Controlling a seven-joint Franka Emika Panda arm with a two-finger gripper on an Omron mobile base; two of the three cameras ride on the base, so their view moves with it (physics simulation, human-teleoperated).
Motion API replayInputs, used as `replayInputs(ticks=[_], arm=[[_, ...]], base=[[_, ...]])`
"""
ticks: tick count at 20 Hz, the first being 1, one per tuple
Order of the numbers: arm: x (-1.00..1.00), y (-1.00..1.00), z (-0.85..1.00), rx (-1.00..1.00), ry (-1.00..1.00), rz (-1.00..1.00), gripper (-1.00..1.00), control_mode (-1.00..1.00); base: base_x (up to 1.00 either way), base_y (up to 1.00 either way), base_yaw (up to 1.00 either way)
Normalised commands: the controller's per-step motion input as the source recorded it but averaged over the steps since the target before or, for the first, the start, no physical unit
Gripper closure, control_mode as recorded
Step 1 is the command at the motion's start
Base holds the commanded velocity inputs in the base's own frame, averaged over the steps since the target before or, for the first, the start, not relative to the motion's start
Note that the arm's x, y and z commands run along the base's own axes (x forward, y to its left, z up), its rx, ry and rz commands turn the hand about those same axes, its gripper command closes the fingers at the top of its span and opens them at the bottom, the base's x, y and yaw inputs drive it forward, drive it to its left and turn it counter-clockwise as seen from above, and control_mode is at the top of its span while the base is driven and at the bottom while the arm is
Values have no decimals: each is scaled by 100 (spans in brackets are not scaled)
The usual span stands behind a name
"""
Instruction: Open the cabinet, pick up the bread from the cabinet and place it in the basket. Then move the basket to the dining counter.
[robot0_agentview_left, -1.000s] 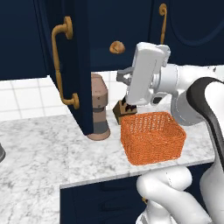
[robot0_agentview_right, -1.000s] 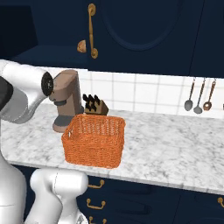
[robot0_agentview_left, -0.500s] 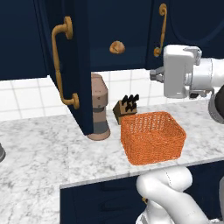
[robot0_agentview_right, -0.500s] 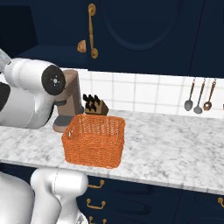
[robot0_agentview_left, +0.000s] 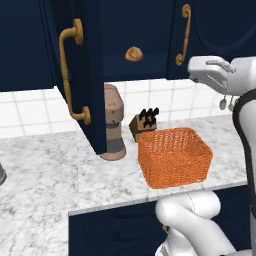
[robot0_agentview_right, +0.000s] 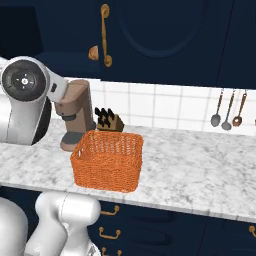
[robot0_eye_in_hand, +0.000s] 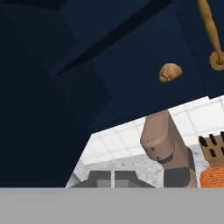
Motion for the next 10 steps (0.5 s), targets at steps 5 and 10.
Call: replayInputs(ticks=[5, 10], arm=[[32, -51, 32, -22, 0, -27, -100, -100], [24, -28, 26, -22, 1, -18, -100, -100]], base=[[0, 0, 0], [0, 0, 0]])
